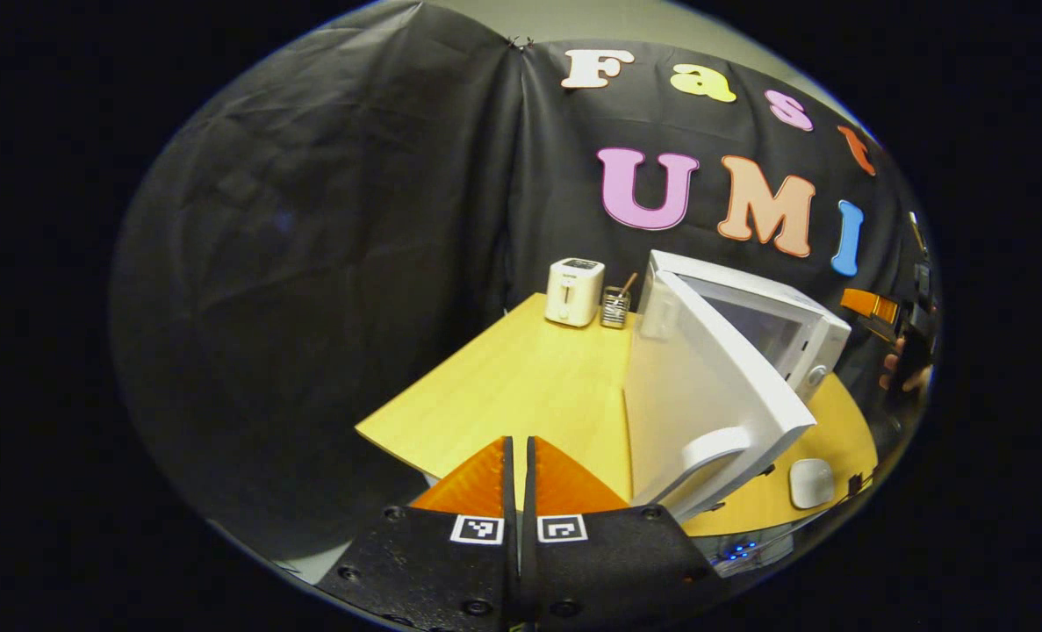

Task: Open the microwave oven with the left hand, put the food in, and close the microwave oven.

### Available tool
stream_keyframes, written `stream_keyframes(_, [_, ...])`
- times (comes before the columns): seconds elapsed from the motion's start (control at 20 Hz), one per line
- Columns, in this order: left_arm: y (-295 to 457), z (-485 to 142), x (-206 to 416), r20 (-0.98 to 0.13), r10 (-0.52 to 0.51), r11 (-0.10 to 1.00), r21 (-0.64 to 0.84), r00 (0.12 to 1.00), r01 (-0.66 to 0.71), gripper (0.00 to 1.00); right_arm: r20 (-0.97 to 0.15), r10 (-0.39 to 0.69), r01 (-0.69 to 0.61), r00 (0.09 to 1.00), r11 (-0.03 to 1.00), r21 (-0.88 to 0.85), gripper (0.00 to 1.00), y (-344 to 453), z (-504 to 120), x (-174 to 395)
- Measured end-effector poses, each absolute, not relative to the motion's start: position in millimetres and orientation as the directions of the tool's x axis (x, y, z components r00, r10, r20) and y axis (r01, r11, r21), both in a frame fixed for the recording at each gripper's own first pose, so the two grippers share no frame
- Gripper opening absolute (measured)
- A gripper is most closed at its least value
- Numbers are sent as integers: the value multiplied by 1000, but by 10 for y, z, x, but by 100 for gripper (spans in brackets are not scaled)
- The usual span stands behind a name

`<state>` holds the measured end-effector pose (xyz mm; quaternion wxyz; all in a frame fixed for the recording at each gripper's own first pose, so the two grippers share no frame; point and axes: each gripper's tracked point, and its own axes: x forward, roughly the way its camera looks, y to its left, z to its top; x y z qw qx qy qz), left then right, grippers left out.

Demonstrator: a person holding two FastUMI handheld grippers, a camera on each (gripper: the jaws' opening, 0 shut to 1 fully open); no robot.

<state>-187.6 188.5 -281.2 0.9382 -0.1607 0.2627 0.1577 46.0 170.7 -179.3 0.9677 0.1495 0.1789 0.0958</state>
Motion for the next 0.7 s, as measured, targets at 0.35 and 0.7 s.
stream_keyframes(0.35, [1553,-3277,-1802,-611,142,933,-180,779,-311,0,-226,211,-171,951,968,185,80,1400,-1341,489])
stream_keyframes(0.7, [1156,-3247,-1507,-588,83,978,-106,805,-179,0,-196,161,-126,967,976,178,86,1091,-1164,555])
